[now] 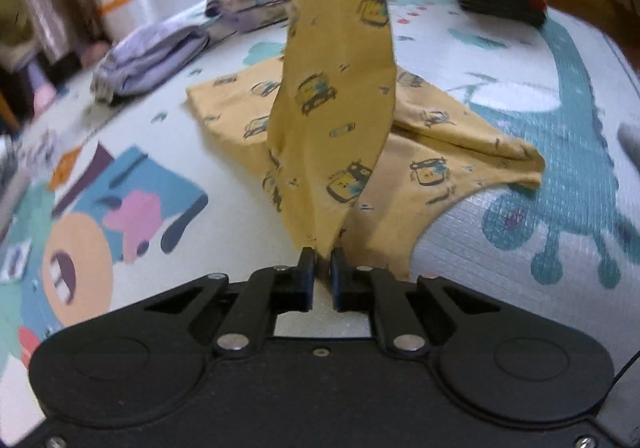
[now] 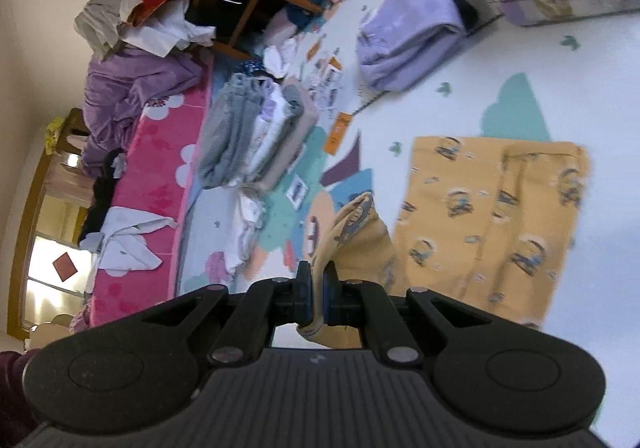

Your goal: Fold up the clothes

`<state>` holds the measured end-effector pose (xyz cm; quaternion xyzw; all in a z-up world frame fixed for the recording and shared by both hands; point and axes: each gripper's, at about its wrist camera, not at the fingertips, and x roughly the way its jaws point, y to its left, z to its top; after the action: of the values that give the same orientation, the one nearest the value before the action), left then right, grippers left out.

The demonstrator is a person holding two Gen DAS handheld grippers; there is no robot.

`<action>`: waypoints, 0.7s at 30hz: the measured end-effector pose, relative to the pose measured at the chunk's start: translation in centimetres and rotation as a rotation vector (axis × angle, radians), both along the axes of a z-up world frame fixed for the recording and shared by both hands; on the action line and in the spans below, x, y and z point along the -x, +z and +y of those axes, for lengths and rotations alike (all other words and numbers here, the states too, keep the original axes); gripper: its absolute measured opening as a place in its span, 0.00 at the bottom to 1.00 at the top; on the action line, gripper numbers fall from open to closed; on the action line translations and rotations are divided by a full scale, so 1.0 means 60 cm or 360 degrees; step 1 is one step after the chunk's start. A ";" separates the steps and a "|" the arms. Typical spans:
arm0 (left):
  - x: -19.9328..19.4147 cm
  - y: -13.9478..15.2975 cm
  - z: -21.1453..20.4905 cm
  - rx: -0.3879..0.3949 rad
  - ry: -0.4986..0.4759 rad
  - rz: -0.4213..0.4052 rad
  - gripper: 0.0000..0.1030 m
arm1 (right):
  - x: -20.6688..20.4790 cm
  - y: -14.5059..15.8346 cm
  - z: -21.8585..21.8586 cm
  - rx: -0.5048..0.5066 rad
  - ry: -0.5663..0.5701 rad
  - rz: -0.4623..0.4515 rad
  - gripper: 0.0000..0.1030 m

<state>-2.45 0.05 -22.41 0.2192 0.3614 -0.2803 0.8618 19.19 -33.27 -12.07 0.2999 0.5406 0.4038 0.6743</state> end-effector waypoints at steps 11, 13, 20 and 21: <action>0.027 -0.018 -0.027 -0.0168 -0.0226 -0.0094 0.07 | 0.016 -0.061 -0.057 0.0176 -0.0077 0.0011 0.08; 0.026 -0.016 -0.027 -0.0158 -0.0236 -0.0091 0.07 | 0.011 -0.073 -0.062 0.0248 -0.0102 0.0010 0.08; 0.010 -0.013 -0.018 -0.0055 -0.0201 0.0070 0.07 | -0.014 -0.087 -0.049 0.0345 -0.0092 -0.0049 0.08; 0.003 -0.009 -0.011 0.0004 -0.0192 0.0134 0.07 | -0.014 -0.095 -0.045 0.0405 -0.0064 -0.0062 0.08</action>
<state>-2.62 -0.61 -22.95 0.2275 0.3830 -0.3411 0.8278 20.05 -35.96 -17.76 0.2148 0.5681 0.3241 0.7253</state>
